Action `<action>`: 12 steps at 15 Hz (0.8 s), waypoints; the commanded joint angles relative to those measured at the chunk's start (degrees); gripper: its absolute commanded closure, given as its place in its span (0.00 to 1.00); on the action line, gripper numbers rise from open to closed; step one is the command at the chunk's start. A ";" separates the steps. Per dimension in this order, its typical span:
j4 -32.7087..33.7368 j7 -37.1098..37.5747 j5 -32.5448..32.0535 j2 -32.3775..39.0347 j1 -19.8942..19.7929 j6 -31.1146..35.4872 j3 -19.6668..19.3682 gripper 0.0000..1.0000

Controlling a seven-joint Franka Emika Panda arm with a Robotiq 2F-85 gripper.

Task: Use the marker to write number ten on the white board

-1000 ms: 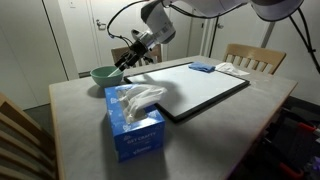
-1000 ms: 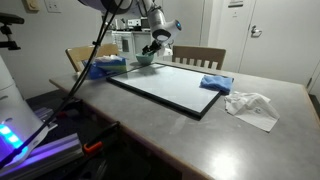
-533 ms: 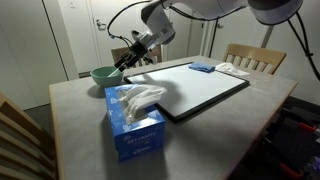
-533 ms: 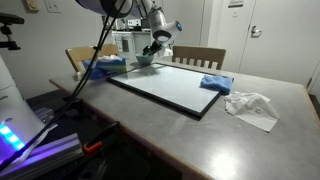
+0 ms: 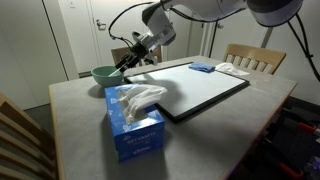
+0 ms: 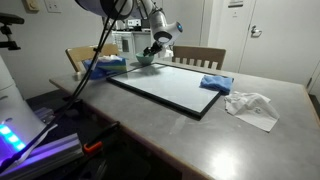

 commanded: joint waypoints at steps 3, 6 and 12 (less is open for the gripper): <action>1.90 0.65 -0.40 1.13 -0.12 -1.12 -0.33 0.34; 1.79 0.60 -0.38 1.04 -0.13 -1.04 -0.33 0.41; 1.64 0.60 -0.60 0.82 -0.08 -1.17 -0.51 0.95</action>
